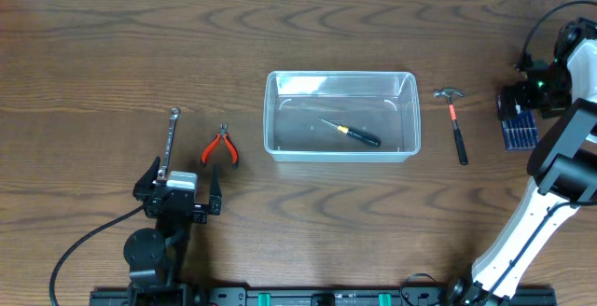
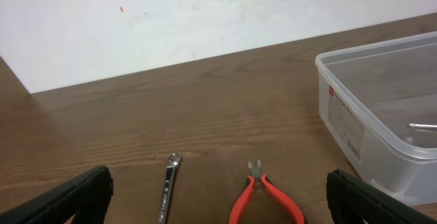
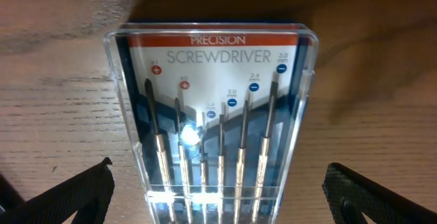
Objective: Pack container
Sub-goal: 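Close the right gripper on the top end of the screwdriver box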
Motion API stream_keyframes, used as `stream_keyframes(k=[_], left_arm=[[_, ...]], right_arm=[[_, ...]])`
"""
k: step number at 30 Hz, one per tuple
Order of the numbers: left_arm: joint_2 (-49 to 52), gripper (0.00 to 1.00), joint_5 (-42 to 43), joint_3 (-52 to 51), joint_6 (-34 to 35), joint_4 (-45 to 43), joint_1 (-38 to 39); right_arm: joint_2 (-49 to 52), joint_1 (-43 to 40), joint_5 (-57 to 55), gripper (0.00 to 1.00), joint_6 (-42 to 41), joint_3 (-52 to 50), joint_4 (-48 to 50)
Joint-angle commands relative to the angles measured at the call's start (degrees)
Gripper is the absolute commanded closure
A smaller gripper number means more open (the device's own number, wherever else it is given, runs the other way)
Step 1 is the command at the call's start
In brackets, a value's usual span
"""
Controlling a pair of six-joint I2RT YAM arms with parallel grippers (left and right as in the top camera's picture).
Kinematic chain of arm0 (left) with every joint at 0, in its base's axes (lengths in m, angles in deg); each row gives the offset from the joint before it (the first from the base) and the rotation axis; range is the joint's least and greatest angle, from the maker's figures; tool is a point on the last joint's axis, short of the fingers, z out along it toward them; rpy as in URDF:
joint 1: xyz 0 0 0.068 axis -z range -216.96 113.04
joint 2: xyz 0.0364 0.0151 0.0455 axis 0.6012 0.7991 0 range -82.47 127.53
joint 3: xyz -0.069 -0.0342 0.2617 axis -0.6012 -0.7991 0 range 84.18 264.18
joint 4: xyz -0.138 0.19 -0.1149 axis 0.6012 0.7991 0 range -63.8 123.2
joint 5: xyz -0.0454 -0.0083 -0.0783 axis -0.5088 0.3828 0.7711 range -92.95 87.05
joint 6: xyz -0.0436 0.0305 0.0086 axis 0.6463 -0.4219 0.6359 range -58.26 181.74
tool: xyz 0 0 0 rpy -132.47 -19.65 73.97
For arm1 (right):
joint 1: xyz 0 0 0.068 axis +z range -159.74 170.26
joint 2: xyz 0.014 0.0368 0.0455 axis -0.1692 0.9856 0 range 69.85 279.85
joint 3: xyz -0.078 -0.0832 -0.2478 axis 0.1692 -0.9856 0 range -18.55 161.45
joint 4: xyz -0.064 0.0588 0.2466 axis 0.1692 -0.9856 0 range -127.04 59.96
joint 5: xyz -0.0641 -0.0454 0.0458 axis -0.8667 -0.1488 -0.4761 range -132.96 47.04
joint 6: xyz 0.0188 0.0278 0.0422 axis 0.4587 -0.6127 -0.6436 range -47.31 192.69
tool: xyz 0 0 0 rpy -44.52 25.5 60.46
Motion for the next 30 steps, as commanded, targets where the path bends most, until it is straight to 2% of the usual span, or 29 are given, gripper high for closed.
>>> stream_keyframes(k=[1, 30], left_arm=[[-0.35, 0.02, -0.31, -1.66, -0.52, 0.46, -0.24], [-0.35, 0.02, -0.31, -1.66, -0.52, 0.46, -0.24]], right_arm=[[0.35, 1.33, -1.77, 0.01, -0.74, -0.33, 0.04], [0.35, 1.33, -1.9, 0.01, -0.74, -5.88, 4.61]])
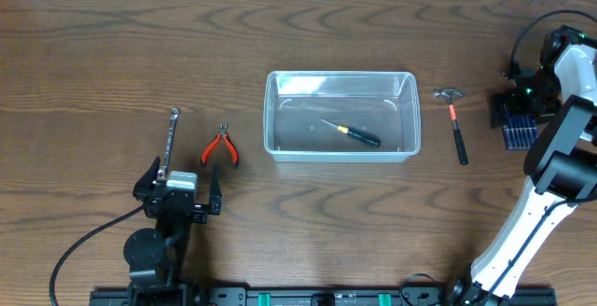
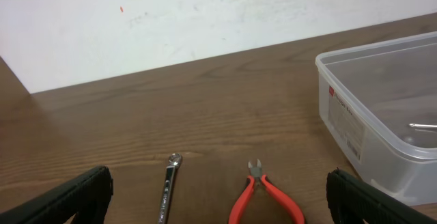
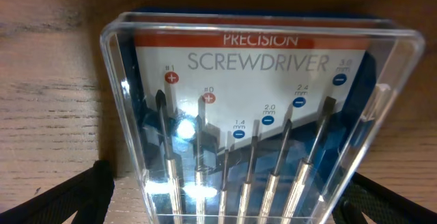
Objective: Pack container
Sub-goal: 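Close the right gripper on the top end of the screwdriver box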
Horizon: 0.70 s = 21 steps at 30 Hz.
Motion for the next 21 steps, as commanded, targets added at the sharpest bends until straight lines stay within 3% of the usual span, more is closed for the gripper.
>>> stream_keyframes(k=[1, 21], left_arm=[[-0.35, 0.02, -0.31, -1.66, -0.52, 0.46, -0.24], [-0.35, 0.02, -0.31, -1.66, -0.52, 0.46, -0.24]], right_arm=[[0.35, 0.17, -0.39, 0.01, -0.61, -0.46, 0.9], [0.35, -0.55, 0.28, 0.01, -0.35, -0.48, 3.17]])
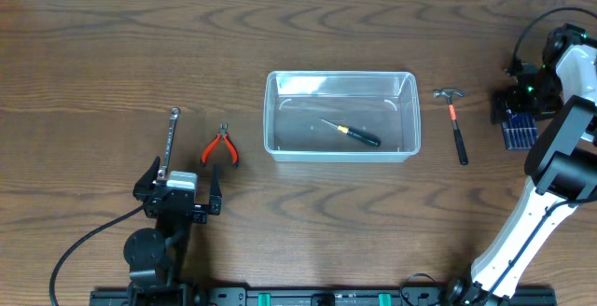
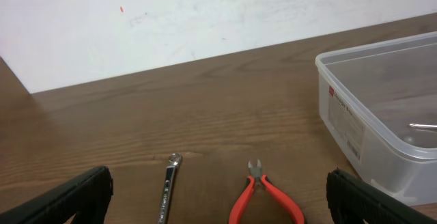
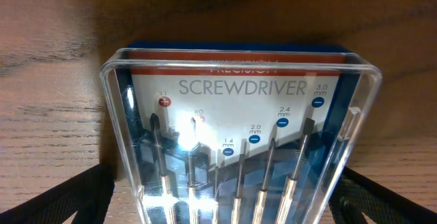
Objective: Pack container
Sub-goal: 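Close the right gripper on the top end of the screwdriver box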
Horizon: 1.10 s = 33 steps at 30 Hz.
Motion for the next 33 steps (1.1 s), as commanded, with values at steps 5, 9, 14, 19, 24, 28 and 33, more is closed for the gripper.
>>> stream_keyframes(k=[5, 9, 14, 19, 24, 28, 33], left_arm=[[-0.35, 0.02, -0.31, -1.66, -0.52, 0.46, -0.24], [-0.35, 0.02, -0.31, -1.66, -0.52, 0.46, -0.24], [-0.35, 0.02, -0.31, -1.66, -0.52, 0.46, -0.24], [-0.35, 0.02, -0.31, -1.66, -0.52, 0.46, -0.24], [-0.35, 0.02, -0.31, -1.66, -0.52, 0.46, -0.24], [-0.35, 0.02, -0.31, -1.66, -0.52, 0.46, -0.24], [-0.35, 0.02, -0.31, -1.66, -0.52, 0.46, -0.24]], right_arm=[[0.39, -0.24, -1.03, 0.05, -0.37, -0.48, 0.07], [0.39, -0.24, -1.05, 0.12, -0.37, -0.48, -0.44], [0.39, -0.24, -1.07, 0.16, -0.39, -0.48, -0.68], [0.39, -0.24, -1.05, 0.18, -0.39, -0.48, -0.7], [0.39, -0.24, -1.09, 0.21, -0.39, -0.48, -0.92], [0.39, -0.24, -1.09, 0.25, -0.39, -0.48, -0.94], [0.39, -0.24, -1.07, 0.27, -0.39, -0.48, -0.92]])
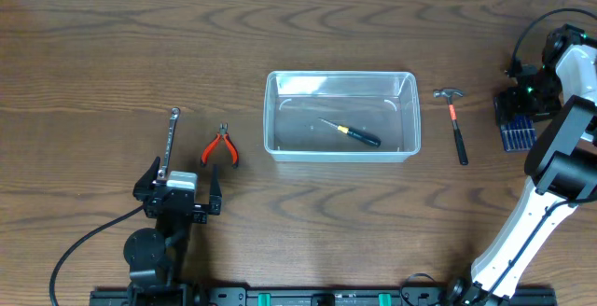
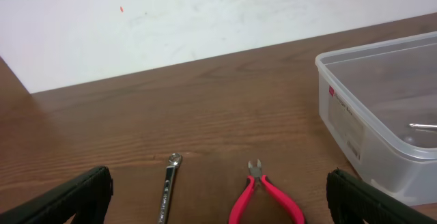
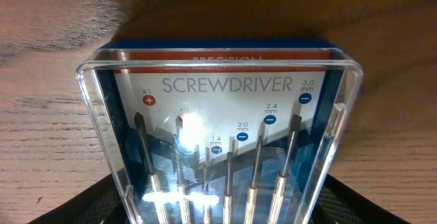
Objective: Pack container
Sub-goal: 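Close the right gripper on the top end of the screwdriver box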
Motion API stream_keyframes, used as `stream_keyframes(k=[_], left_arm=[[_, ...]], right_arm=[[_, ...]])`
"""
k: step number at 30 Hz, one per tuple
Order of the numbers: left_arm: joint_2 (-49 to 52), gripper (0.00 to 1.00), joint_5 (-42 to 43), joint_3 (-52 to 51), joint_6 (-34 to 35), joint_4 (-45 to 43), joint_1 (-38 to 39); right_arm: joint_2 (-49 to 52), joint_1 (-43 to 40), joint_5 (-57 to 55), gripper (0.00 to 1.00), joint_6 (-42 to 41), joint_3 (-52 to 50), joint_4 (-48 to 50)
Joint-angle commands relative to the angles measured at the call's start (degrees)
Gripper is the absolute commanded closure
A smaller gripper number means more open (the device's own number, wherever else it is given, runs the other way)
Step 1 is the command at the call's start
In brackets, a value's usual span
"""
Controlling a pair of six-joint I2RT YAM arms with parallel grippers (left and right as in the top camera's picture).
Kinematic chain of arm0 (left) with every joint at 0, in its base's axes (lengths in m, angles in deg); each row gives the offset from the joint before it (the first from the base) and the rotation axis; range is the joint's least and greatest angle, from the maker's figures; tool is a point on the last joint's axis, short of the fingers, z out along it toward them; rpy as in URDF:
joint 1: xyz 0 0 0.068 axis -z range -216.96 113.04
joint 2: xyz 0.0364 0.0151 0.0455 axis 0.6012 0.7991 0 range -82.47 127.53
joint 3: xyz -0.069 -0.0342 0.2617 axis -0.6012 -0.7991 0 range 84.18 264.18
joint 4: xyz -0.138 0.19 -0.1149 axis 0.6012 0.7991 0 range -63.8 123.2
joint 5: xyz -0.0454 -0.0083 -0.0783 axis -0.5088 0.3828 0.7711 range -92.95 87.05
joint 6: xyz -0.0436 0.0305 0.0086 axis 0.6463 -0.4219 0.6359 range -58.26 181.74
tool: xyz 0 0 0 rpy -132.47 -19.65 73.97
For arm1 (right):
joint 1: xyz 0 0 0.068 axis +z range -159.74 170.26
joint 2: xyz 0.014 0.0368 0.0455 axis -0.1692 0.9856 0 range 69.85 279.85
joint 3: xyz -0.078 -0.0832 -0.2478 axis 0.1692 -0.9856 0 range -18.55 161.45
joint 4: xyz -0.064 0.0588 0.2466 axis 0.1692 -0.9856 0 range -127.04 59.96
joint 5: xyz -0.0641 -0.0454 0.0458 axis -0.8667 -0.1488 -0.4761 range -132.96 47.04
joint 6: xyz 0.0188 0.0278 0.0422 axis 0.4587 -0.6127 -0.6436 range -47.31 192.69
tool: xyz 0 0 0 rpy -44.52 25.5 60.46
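A clear plastic container (image 1: 340,80) stands mid-table with a black-handled screwdriver (image 1: 353,133) lying inside. At the far right, my right gripper (image 1: 522,99) sits over a blue precision screwdriver case (image 1: 516,131). In the right wrist view the case (image 3: 218,115) fills the frame and my right gripper (image 3: 218,207) is shut on its two long sides, the case still resting on the wood. My left gripper (image 2: 218,210) stands open near the front edge, just behind the red pliers (image 2: 263,197) and the wrench (image 2: 168,190).
A small hammer (image 1: 455,124) with an orange neck lies between the container and the case. Red pliers (image 1: 220,147) and a steel wrench (image 1: 170,141) lie left of the container (image 2: 382,101). A pale wall runs behind the table's far edge.
The right fingers have drawn in from either side of the case and now press against it. The case sits a little lower and more centred in the wrist view. The left arm has not moved.
My right gripper was wide open above the screwdriver case, then lower with the case between its fingers, then closer in around it, and now it is shut on the case. The left gripper, container, hammer, pliers and wrench stayed where they were.
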Motion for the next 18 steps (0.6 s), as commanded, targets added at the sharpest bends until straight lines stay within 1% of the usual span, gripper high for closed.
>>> stream_keyframes(k=[1, 3, 5, 10, 13, 16, 18], left_arm=[[-0.35, 0.02, -0.28, -1.66, -0.52, 0.46, -0.24], [-0.35, 0.02, -0.28, -1.66, -0.52, 0.46, -0.24], [-0.35, 0.02, -0.28, -1.66, -0.52, 0.46, -0.24], [-0.35, 0.02, -0.28, -1.66, -0.52, 0.46, -0.24], [-0.35, 0.02, -0.28, -1.66, -0.52, 0.46, -0.24], [-0.35, 0.02, -0.28, -1.66, -0.52, 0.46, -0.24], [-0.35, 0.02, -0.28, -1.66, -0.52, 0.46, -0.24]], right_arm=[[0.39, -0.22, -0.81, 0.28, -0.35, -0.48, 0.15], [0.39, -0.22, -0.81, 0.3, -0.35, -0.48, 0.15], [0.39, -0.22, -0.81, 0.33, -0.35, -0.48, 0.15], [0.39, -0.22, -0.81, 0.34, -0.37, -0.48, 0.15], [0.39, -0.22, -0.79, 0.36, -0.39, -0.46, 0.13], [0.39, -0.2, -0.76, 0.44, -0.42, -0.46, 0.02], [0.39, -0.2, -0.79, 0.45, -0.61, -0.46, 0.02]])
